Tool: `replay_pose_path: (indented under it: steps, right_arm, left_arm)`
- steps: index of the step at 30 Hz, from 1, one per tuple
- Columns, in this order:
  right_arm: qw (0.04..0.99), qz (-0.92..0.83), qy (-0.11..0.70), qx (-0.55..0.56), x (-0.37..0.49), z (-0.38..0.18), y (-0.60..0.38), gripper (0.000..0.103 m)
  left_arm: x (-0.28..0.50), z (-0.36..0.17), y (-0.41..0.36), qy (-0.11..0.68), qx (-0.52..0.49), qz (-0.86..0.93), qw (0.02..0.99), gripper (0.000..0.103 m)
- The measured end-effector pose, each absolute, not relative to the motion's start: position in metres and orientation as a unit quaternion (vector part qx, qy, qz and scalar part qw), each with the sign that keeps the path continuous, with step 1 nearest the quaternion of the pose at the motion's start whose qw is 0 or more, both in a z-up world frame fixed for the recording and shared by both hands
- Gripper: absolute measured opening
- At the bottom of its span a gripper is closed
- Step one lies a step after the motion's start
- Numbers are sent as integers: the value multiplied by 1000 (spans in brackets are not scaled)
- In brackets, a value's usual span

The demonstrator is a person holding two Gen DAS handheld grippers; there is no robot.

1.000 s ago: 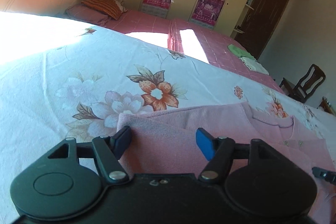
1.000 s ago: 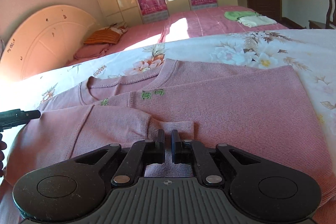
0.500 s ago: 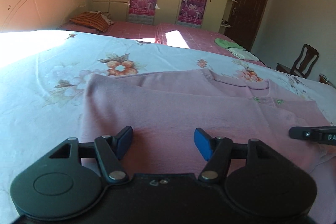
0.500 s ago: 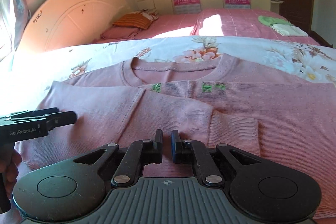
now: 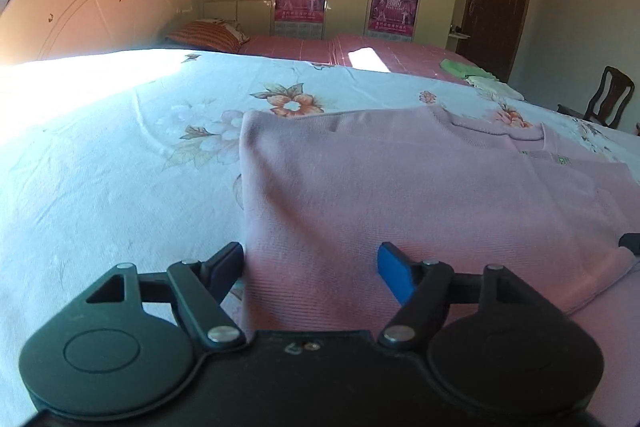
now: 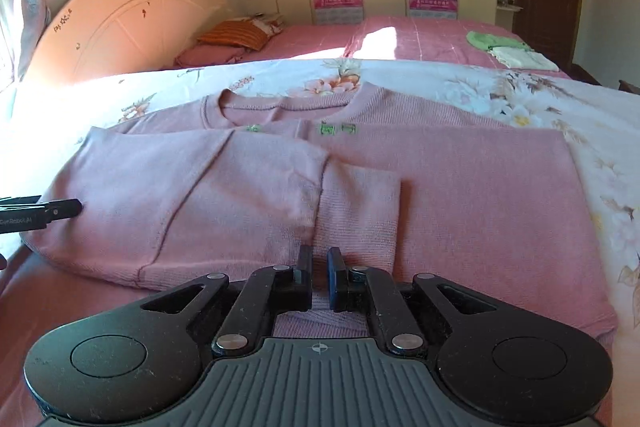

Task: Fold small clothes
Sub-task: 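Lift the folded side edge with the left tool and lay it flat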

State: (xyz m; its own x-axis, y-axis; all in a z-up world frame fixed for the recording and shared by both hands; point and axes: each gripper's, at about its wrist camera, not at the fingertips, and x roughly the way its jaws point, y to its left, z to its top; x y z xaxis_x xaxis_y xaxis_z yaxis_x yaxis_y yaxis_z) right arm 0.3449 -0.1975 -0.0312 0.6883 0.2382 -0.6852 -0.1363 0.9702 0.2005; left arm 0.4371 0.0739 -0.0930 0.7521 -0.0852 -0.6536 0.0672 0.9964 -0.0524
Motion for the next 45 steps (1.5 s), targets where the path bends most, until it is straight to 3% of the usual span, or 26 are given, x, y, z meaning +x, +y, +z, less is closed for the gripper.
replay_pose_path:
  steps: [3, 4, 5, 7, 11, 16, 20, 22, 24, 28, 32, 35, 45]
  right_arm:
    - [926, 98, 359, 59, 336, -14, -191, 9]
    - [928, 104, 354, 54, 334, -11, -185, 20]
    - [929, 110, 349, 47, 331, -9, -179, 40]
    - [926, 122, 354, 34, 328, -16, -167, 49]
    - [921, 108, 374, 19, 330, -33, -161, 46]
    - [930, 93, 354, 44, 322, -16, -182, 46]
    - [936, 83, 335, 71, 321, -10, -192, 45]
    - [933, 87, 342, 67, 326, -13, -185, 34]
    - [921, 80, 377, 55, 332, -27, -180, 31]
    - [920, 78, 381, 43, 331, -24, -179, 31]
    - [933, 91, 344, 50, 318, -11, -178, 31]
    - [914, 84, 394, 44, 330, -33, -169, 31]
    - [921, 46, 382, 55, 288, -5, -189, 32]
  left_arm:
    - [418, -77, 54, 311, -5, -61, 949, 71]
    - [414, -73, 44, 302, 0, -71, 951, 73]
    - [412, -72, 37, 301, 1, -77, 951, 73]
    - [413, -76, 21, 313, 1, -99, 945, 75]
    - [410, -89, 12, 325, 55, -78, 941, 74]
    - [385, -69, 55, 276, 45, 6, 960, 74]
    - [380, -57, 52, 250, 34, -54, 966, 74]
    - [392, -64, 41, 270, 23, -95, 958, 76]
    - [412, -89, 39, 327, 16, -73, 942, 76]
    - [403, -88, 51, 330, -5, -52, 942, 74]
    - [388, -91, 55, 333, 29, -63, 940, 80]
    - [391, -98, 58, 341, 25, -76, 937, 81]
    - [371, -82, 51, 353, 51, -71, 931, 82]
